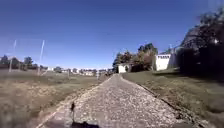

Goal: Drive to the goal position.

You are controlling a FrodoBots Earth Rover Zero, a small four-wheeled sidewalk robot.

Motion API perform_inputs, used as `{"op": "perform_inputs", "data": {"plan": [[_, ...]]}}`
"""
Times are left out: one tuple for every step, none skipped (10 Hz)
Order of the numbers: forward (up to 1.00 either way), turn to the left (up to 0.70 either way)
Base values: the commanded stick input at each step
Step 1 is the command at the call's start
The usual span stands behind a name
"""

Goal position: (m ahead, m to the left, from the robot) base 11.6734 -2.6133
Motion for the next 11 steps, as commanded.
{"op": "perform_inputs", "data": {"plan": [[1.0,-0.39],[1.0,-0.37],[1.0,-0.2],[1.0,0.0],[1.0,0.02],[1.0,0.04],[1.0,0.01],[1.0,0.04],[1.0,0.11],[1.0,0.04],[1.0,0.01]]}}
